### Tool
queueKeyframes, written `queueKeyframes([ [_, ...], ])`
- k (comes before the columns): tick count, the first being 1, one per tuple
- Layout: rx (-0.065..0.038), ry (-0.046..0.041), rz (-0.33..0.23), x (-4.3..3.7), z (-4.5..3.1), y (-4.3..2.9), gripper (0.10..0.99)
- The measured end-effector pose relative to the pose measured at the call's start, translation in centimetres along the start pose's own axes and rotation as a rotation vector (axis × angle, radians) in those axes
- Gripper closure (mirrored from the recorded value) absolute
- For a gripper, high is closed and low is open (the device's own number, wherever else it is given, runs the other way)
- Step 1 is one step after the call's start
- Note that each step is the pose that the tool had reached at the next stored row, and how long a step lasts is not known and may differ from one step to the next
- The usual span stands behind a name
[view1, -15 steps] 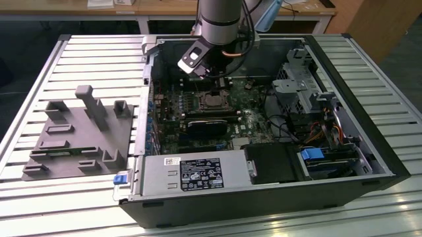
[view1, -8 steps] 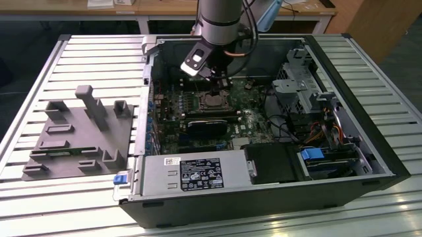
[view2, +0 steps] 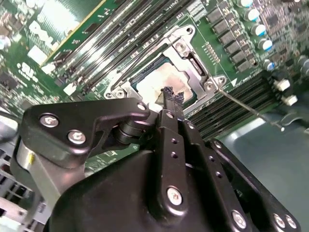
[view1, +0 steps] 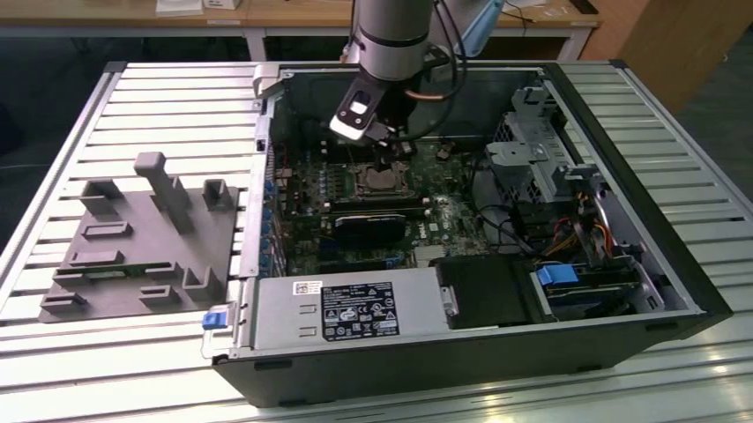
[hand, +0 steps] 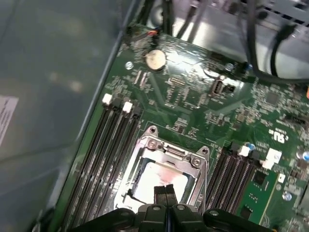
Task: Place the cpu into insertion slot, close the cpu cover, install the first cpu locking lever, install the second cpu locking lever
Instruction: 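Close the cpu cover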
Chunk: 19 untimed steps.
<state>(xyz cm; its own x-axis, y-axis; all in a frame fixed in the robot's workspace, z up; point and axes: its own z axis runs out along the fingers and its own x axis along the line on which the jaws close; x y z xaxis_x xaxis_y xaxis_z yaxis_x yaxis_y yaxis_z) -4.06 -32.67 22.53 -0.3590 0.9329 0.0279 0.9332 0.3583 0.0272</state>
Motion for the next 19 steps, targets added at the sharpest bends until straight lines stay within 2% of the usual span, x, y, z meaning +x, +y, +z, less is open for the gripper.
queueKeyframes([
  [19,0.01,0.0087,-0.345,0.0,0.08,0.0,0.984],
])
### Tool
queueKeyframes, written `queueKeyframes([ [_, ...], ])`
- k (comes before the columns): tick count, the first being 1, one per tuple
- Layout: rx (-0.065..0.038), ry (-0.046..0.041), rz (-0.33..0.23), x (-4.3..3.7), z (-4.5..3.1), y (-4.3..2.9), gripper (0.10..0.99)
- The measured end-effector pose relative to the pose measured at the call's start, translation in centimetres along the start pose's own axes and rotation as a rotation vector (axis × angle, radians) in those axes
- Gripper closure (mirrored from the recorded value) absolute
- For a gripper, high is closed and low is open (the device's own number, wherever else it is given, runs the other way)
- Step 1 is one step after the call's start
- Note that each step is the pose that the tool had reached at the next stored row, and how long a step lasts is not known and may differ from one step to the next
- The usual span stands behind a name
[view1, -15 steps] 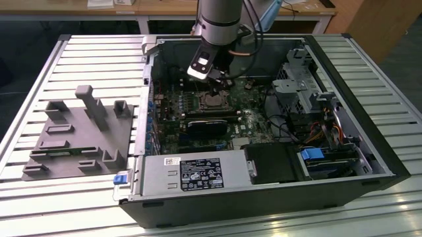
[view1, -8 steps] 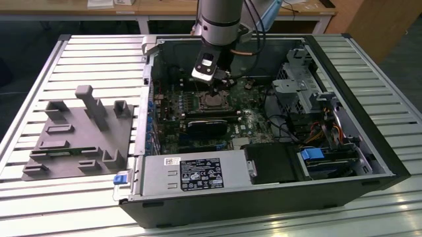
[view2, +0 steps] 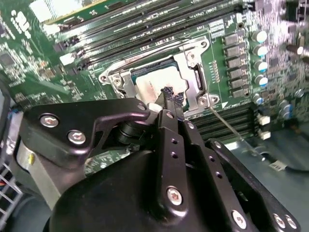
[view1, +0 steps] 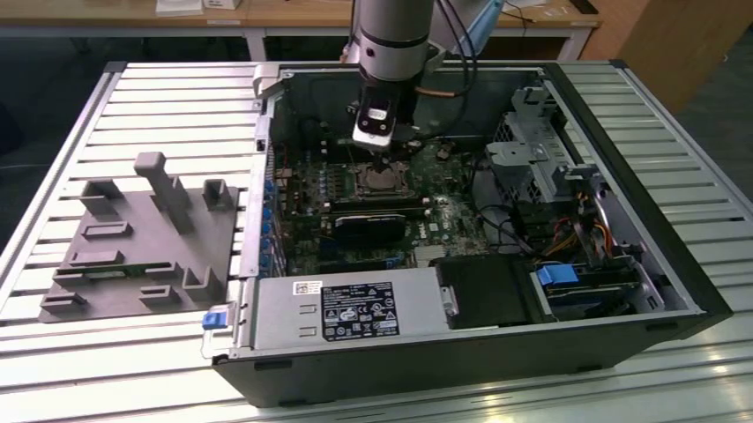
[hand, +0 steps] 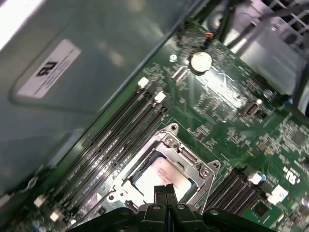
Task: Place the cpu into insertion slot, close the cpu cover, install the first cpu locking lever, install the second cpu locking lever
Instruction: 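Close the cpu cover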
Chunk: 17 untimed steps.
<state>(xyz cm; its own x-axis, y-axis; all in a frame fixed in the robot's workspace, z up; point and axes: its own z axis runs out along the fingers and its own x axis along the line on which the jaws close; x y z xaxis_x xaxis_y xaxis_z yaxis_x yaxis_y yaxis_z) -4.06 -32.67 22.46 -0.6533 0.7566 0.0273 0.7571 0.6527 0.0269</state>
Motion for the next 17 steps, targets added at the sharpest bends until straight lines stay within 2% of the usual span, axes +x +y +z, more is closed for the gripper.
queueKeyframes([
  [17,0.009,0.0081,-0.309,0.0,0.13,0.0,0.984],
])
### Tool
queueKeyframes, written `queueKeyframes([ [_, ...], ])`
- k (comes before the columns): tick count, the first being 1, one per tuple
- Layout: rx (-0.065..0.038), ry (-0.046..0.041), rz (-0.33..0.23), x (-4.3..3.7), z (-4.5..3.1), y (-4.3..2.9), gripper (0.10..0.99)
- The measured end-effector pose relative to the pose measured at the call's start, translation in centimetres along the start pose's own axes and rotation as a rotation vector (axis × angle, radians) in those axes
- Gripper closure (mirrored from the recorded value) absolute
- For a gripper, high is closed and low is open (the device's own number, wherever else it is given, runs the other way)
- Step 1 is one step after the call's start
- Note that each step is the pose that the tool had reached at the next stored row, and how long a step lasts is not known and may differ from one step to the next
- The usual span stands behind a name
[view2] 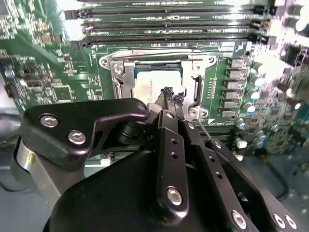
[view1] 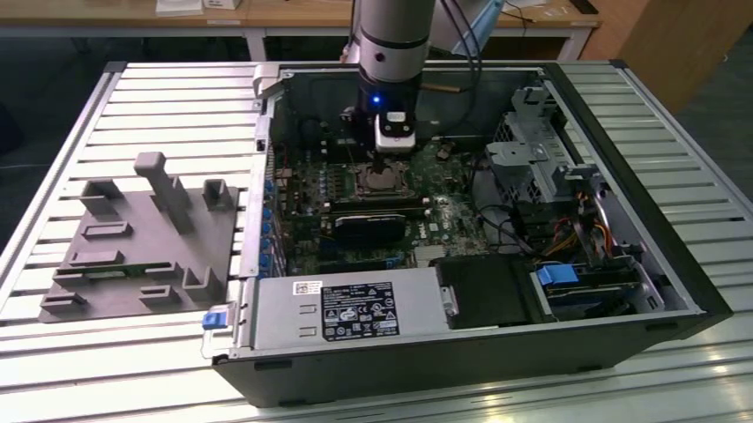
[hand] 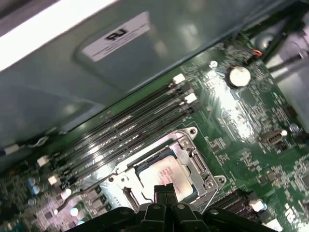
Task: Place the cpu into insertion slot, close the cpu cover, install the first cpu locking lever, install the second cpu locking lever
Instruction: 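Close the cpu cover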
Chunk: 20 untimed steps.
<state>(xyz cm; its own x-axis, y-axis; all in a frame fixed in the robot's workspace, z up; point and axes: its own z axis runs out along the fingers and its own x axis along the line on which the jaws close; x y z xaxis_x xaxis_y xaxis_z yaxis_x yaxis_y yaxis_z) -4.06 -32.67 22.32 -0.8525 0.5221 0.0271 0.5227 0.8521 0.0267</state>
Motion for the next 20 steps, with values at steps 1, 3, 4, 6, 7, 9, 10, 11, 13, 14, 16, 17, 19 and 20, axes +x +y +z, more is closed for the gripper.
queueKeyframes([
  [1,0.001,0.0005,-0.02,0.0,0.01,0.0,0.984],
  [3,0.001,0.0014,-0.056,0.0,0.05,0.0,0.984],
  [4,0.002,0.0018,-0.074,0.0,0.06,0.0,0.984],
  [6,0.003,0.0028,-0.11,0.0,0.09,0.0,0.984],
  [7,0.003,0.0033,-0.129,0.0,0.1,0.0,0.984],
  [9,0.004,0.0043,-0.164,0.0,0.12,0.0,0.984],
  [10,0.005,0.0047,-0.183,0.0,0.13,-0.01,0.984],
  [11,0.005,0.0052,-0.2,0.0,0.14,0.0,0.984],
  [13,0.006,0.0059,-0.236,0.0,0.16,0.0,0.984],
  [14,0.006,0.0061,-0.256,0.0,0.17,-0.01,0.984],
  [16,0.007,0.0061,-0.292,-0.01,0.2,0.0,0.984],
  [17,0.007,0.0058,-0.31,-0.01,0.21,0.0,0.984],
  [19,0.007,0.0046,-0.345,-0.01,0.24,-0.01,0.984],
  [20,0.007,0.0035,-0.362,-0.01,0.25,-0.01,0.984],
])
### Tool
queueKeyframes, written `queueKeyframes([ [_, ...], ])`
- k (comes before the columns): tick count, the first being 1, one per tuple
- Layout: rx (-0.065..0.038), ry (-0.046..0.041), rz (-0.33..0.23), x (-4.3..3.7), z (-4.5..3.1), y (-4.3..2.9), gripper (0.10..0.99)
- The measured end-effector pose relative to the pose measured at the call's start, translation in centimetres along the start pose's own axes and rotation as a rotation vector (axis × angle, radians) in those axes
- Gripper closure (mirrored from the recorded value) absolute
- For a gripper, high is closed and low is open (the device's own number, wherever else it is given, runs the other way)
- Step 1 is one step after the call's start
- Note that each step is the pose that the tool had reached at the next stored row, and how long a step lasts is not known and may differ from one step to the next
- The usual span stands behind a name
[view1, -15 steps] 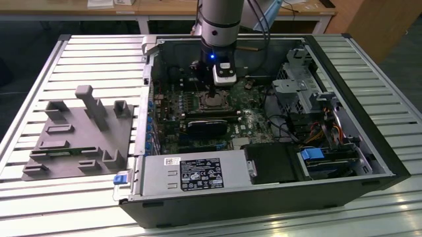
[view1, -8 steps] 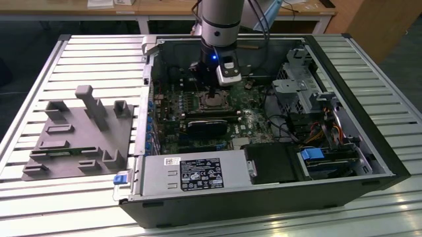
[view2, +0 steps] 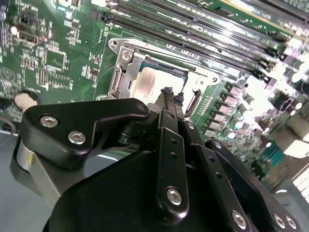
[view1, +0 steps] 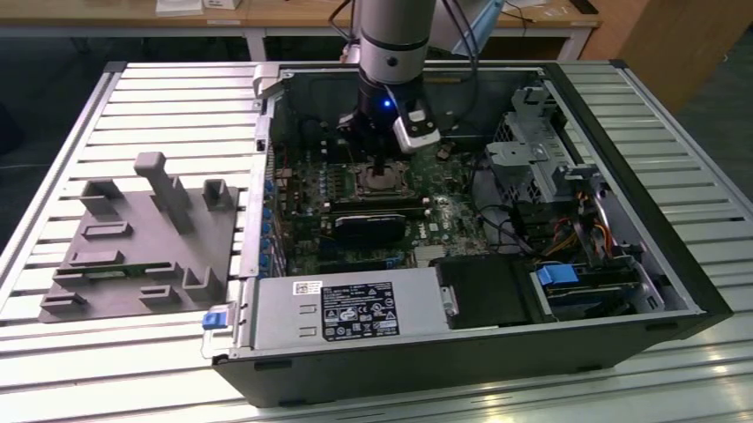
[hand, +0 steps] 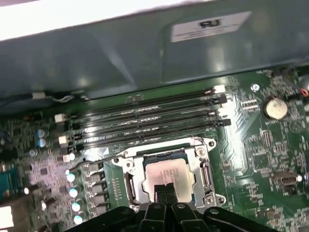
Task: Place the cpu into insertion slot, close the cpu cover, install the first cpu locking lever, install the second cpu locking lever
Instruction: 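Close the cpu cover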
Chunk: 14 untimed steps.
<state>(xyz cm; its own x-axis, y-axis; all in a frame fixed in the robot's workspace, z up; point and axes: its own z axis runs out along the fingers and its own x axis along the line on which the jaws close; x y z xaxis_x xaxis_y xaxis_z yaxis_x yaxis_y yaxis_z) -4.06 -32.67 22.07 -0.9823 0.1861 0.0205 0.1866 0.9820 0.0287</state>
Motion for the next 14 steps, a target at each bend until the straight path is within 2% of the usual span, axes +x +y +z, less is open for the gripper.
queueKeyframes([
  [3,0.0,-0.0054,-0.05,0.0,0.05,0.0,0.984],
  [6,-0.001,-0.0143,-0.096,0.0,0.1,0.0,0.984],
  [9,-0.004,-0.0351,-0.116,0.04,0.11,-0.01,0.984],
  [10,-0.005,-0.0393,-0.116,0.09,0.12,-0.02,0.984],
  [14,-0.004,-0.0396,-0.113,0.13,-0.01,-0.03,0.984],
])
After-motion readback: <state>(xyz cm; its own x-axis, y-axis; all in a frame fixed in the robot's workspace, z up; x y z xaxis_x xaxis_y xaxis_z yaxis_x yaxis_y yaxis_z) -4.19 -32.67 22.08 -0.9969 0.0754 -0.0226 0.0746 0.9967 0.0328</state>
